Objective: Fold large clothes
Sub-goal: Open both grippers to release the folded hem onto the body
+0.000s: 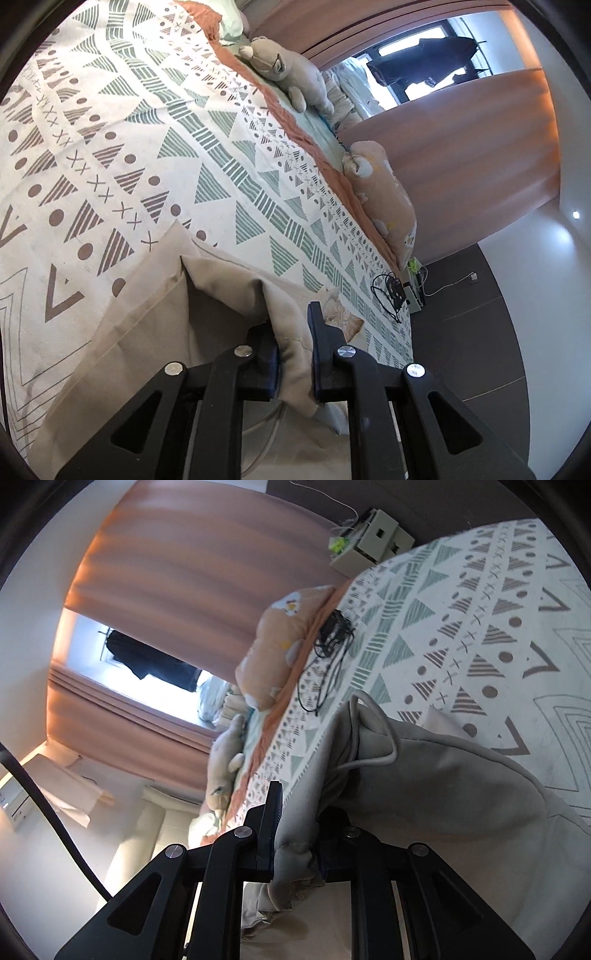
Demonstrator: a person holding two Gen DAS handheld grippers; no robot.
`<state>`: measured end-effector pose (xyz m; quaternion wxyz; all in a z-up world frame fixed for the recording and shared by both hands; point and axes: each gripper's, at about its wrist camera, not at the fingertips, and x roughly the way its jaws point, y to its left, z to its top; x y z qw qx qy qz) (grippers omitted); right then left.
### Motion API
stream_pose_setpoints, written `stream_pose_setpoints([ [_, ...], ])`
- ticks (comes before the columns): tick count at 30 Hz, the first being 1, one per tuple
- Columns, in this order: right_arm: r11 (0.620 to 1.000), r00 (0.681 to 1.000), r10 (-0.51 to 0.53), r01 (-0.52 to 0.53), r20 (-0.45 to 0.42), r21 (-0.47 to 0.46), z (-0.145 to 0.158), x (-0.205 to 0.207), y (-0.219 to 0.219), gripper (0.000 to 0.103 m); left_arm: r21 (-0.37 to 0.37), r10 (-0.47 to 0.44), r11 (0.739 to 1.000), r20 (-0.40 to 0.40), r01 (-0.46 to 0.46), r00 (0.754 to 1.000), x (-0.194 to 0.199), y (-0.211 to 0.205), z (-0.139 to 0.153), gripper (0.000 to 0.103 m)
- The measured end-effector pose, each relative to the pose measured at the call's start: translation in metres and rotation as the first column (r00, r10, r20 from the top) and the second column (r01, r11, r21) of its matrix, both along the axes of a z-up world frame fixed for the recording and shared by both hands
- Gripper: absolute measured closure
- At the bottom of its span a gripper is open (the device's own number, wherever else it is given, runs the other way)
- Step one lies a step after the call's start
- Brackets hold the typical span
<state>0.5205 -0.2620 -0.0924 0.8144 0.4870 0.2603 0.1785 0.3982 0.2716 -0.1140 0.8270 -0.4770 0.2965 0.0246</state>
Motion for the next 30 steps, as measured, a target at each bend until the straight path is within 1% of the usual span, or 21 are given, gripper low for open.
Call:
stream_pose_setpoints([
  [1, 1.000, 1.000, -0.003, 0.003, -0.013, -0.006, -0.001, 0.004, 0.003, 0.087, 0.000, 0.008, 1.000, -0.026, -0.008, 1.000, 0.004, 0.001, -0.006, 0.087],
  [2, 1.000, 1.000, -0.008, 0.007, -0.029, -0.011, -0.002, 0.007, 0.005, 0.086, 0.003, 0.021, 1.000, -0.056, -0.021, 0.998, 0.009, 0.002, -0.012, 0.087],
  [4, 1.000, 0.998, -0.019, 0.018, -0.060, -0.019, -0.006, 0.015, 0.008, 0.084, 0.010, 0.027, 1.000, -0.081, -0.026, 0.996, 0.018, 0.003, -0.021, 0.084],
  [6, 0.999, 0.997, -0.031, 0.028, -0.077, -0.038, -0.008, 0.020, 0.013, 0.078, -0.002, 0.024, 1.000, -0.095, -0.024, 0.995, 0.026, 0.003, -0.029, 0.076],
  [7, 0.998, 0.996, -0.038, 0.034, -0.085, -0.048, -0.007, 0.019, 0.015, 0.067, -0.011, 0.015, 1.000, -0.097, -0.016, 0.995, 0.030, 0.003, -0.033, 0.062],
  [8, 0.997, 0.995, -0.045, 0.040, -0.090, -0.059, -0.006, 0.020, 0.017, 0.046, -0.017, 0.003, 1.000, -0.095, -0.005, 0.995, 0.034, 0.003, -0.036, 0.039],
  [9, 0.997, 0.995, -0.049, 0.043, -0.091, -0.065, -0.007, 0.022, 0.018, 0.035, -0.016, -0.005, 1.000, -0.096, 0.004, 0.995, 0.036, 0.002, -0.038, 0.025],
  [10, 0.997, 0.994, -0.052, 0.046, -0.092, -0.068, -0.007, 0.021, 0.021, 0.023, -0.008, -0.006, 1.000, -0.095, 0.005, 0.995, 0.037, 0.001, -0.039, 0.005],
  [13, 0.996, 0.994, -0.043, 0.035, -0.099, -0.081, -0.005, 0.024, 0.028, 0.023, 0.012, -0.010, 1.000, -0.089, 0.011, 0.996, 0.036, 0.000, -0.036, 0.004],
  [16, 0.992, 0.994, -0.028, 0.015, -0.104, -0.128, 0.001, 0.024, 0.041, 0.023, 0.025, -0.017, 0.999, -0.081, 0.019, 0.997, 0.034, -0.001, -0.031, 0.004],
  [21, 0.978, 0.993, 0.054, -0.074, -0.109, -0.193, 0.011, 0.022, 0.063, 0.023, 0.080, 0.004, 0.997, -0.074, 0.002, 0.997, 0.015, 0.002, -0.015, 0.004],
  [24, 0.959, 0.990, 0.075, -0.104, -0.117, -0.265, 0.021, 0.014, 0.076, 0.023, 0.128, 0.033, 0.991, -0.082, -0.022, 0.996, -0.001, 0.006, -0.006, 0.004],
  [28, 0.925, 0.984, 0.127, -0.163, -0.123, -0.343, 0.030, 0.008, 0.099, 0.023, 0.154, 0.031, 0.988, -0.090, -0.017, 0.995, -0.021, 0.010, -0.001, 0.004],
  [30, 0.901, 0.978, 0.169, -0.203, -0.119, -0.384, 0.036, 0.001, 0.115, 0.023, 0.168, 0.025, 0.986, -0.087, -0.010, 0.996, -0.031, 0.011, 0.002, 0.004],
])
